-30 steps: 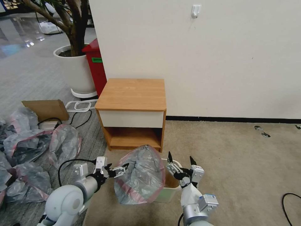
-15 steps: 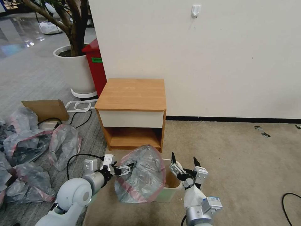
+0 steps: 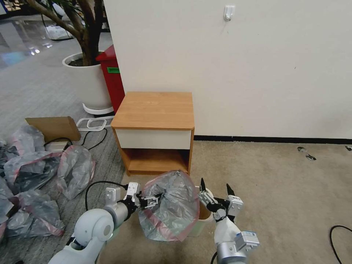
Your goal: Pick up the garbage bag from the table and place it over the trash can.
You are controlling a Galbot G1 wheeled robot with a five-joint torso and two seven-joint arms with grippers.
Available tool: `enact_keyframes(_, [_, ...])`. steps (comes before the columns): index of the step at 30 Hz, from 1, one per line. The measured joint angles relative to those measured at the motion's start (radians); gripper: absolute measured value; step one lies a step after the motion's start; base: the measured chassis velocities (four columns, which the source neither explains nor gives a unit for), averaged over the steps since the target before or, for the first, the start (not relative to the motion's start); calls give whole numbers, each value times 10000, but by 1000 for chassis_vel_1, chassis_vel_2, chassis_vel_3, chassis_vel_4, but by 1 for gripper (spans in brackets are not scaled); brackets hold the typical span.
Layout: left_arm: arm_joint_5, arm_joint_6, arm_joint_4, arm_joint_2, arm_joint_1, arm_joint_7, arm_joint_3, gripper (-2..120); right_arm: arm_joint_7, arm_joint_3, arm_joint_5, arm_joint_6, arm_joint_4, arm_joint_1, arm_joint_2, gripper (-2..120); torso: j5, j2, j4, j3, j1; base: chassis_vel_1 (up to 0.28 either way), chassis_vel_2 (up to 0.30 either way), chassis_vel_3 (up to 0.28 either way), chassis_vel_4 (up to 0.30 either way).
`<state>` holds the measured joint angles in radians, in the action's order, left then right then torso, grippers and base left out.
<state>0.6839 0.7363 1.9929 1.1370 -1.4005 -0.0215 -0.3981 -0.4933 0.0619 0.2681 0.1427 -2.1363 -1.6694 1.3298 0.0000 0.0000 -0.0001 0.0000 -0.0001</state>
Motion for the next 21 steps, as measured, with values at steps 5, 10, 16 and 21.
enact_keyframes(5, [-289,-3,10,65,-102,-140,60,85,4,2,-73,39,0,-31,-15,100,0,0,0,0,0,0,0,0,0])
enact_keyframes(10, [-612,-6,404,105,-532,-54,-298,69,13,41,-144,109,12,-97,-15,100,-1,0,-1,0,0,0,0,0,0])
enact_keyframes(16, [-930,-8,1484,-162,-1429,61,-1086,84,20,52,-198,249,178,-104,70,100,1,0,3,0,0,0,0,0,0])
enact_keyframes(21, [-1276,-8,1941,-230,-1540,120,-1241,99,22,-178,-278,273,315,26,164,100,-1,0,1,-1,0,0,0,0,0])
